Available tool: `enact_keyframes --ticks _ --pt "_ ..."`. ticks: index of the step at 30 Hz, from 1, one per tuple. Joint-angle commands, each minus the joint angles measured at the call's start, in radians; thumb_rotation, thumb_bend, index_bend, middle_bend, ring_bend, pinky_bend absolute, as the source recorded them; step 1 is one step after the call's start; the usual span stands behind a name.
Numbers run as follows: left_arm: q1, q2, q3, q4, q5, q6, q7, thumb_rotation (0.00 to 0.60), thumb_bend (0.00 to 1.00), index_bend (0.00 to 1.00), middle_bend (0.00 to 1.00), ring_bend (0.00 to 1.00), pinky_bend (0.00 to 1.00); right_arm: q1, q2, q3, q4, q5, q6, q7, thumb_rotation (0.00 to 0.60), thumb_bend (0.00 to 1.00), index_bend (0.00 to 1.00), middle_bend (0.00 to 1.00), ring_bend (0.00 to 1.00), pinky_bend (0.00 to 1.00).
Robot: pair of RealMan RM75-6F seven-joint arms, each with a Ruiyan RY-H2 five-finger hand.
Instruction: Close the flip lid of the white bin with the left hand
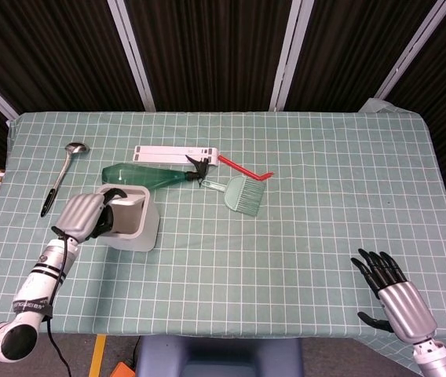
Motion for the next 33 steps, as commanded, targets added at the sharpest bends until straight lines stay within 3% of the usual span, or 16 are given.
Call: enact_keyframes --ticks 1,15,33 --pt "0.011 0.009 0.014 -0.013 0.023 0.003 -0.005 0.6 0.85 0.29 1.0 1.0 1.0 -0.003 0.0 0.0 -0.001 -0.002 0.005 0.0 0.6 0.18 0.0 0.0 0.0 0.0" --pt "0.067 0.035 0.086 -0.075 0.147 0.045 0.002 0.6 0.84 0.26 1.0 1.0 1.0 -0.001 0.002 0.0 -0.001 -0.002 0.003 0.004 0.6 0.18 0.0 0.0 0.0 0.0" --pt "0.075 0.048 0.146 -0.067 0.144 -0.005 0.036 0.6 0.84 0.28 1.0 1.0 1.0 -0.004 0.003 -0.001 0.0 -0.008 0.012 0.006 0.6 0.18 0.0 0.0 0.0 0.0"
